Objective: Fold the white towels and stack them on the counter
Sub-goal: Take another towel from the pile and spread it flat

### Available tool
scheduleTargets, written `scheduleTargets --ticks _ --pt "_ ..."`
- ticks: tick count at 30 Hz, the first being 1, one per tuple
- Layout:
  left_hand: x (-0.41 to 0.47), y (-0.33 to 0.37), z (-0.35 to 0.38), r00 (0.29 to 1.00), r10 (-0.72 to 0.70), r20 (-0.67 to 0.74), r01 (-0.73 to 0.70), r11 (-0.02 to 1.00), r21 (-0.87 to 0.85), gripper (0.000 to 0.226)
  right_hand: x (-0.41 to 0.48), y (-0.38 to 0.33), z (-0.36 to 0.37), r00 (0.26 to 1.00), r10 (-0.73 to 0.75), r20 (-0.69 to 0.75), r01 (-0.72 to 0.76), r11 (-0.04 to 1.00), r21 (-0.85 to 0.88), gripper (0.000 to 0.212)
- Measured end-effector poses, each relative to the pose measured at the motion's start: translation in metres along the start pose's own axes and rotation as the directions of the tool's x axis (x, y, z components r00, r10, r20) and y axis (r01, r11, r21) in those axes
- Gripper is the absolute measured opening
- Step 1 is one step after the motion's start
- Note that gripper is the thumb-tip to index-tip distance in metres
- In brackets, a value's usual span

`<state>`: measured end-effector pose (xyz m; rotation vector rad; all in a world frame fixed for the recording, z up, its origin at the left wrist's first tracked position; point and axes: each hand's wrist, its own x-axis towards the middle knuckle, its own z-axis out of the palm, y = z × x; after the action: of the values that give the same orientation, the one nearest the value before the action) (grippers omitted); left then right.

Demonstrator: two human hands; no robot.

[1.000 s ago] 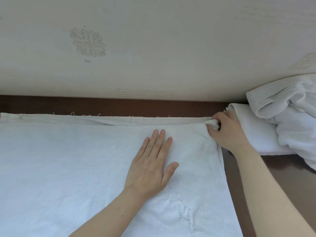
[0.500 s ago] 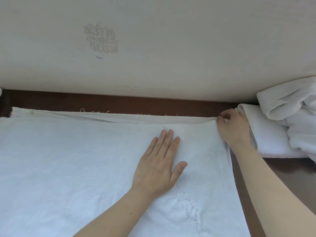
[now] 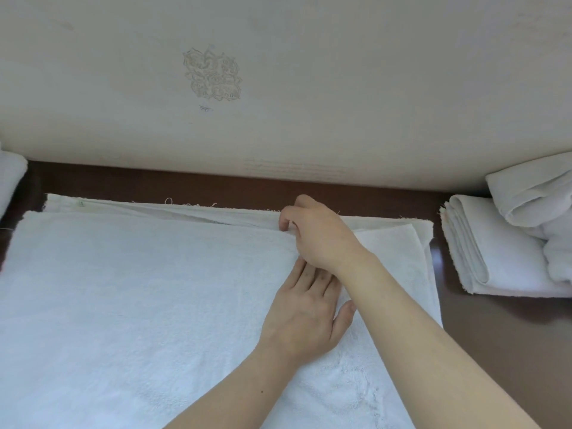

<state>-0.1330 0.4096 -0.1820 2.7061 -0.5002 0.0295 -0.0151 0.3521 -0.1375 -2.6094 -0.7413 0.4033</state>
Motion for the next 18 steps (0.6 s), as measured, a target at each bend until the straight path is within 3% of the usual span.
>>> scheduleTargets --ticks 3,9,13,18 --pt "0.000 0.000 0.001 1.000 -0.012 -0.005 0.012 1.000 0.009 0.061 -0.002 -0.001 -0.002 0.998 -0.048 0.044 0.051 0.996 -0.077 0.034" --pt "-0.001 -0.001 0.006 0.982 0.016 -0.189 -0.020 1.000 -0.018 0.055 -0.008 -0.007 -0.002 0.986 -0.021 0.163 0.042 0.991 -0.126 0.035" --pt "-0.001 -0.001 0.007 0.992 -0.006 -0.127 0.002 1.000 -0.025 0.057 -0.002 -0.008 -0.002 0.980 0.119 0.159 -0.106 0.990 -0.090 0.043" --pt "0.000 -0.002 0.004 0.997 -0.002 -0.078 -0.001 1.000 -0.031 0.059 -0.001 -0.007 0.005 0.976 0.203 0.074 -0.175 0.943 -0.285 0.066"
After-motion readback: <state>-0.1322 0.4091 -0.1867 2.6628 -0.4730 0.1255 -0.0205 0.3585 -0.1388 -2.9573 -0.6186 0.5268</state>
